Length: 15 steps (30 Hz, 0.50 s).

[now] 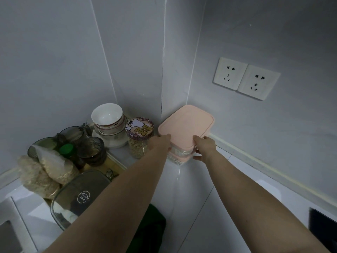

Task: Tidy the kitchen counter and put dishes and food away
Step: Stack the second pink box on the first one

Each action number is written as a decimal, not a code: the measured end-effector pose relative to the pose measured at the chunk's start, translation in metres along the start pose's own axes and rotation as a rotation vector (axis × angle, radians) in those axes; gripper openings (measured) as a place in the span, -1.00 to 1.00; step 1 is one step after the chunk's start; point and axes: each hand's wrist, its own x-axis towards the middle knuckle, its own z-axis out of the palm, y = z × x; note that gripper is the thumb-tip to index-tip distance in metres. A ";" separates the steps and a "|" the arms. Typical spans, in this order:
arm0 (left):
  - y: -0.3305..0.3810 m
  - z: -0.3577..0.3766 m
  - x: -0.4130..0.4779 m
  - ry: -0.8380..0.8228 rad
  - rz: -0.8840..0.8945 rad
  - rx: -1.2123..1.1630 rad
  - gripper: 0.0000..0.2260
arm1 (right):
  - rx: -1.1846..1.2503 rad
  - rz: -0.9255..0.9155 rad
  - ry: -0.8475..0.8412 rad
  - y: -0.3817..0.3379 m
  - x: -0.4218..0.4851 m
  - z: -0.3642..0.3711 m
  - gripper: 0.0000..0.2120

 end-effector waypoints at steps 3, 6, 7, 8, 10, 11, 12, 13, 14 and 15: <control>0.001 -0.001 -0.001 -0.004 0.009 0.063 -0.58 | -0.043 -0.003 0.018 -0.001 0.002 0.001 -0.60; 0.002 0.001 -0.004 0.004 0.052 0.129 -0.55 | -0.083 -0.046 0.036 0.000 0.002 0.001 -0.57; 0.002 0.001 -0.007 0.000 0.067 0.159 -0.52 | -0.086 -0.051 0.032 0.000 0.001 0.000 -0.57; 0.001 0.000 -0.007 -0.006 0.075 0.183 -0.51 | -0.067 -0.039 0.015 0.000 -0.001 -0.001 -0.57; 0.001 -0.003 -0.010 -0.049 0.050 0.188 -0.54 | 0.017 0.005 -0.043 0.002 -0.006 -0.007 -0.55; 0.001 -0.005 -0.013 -0.085 0.021 0.162 -0.59 | 0.043 0.021 -0.070 0.003 -0.009 -0.010 -0.54; 0.002 -0.006 -0.017 -0.127 -0.005 0.142 -0.64 | 0.048 0.028 -0.088 0.004 -0.014 -0.014 -0.56; 0.003 -0.008 -0.022 -0.157 -0.015 0.128 -0.69 | 0.046 0.026 -0.098 0.005 -0.018 -0.017 -0.58; 0.004 -0.009 -0.028 -0.161 -0.012 0.115 -0.75 | 0.042 0.020 -0.101 0.007 -0.023 -0.020 -0.61; 0.005 -0.010 -0.034 -0.172 -0.012 0.106 -0.84 | 0.039 0.014 -0.102 0.009 -0.030 -0.023 -0.64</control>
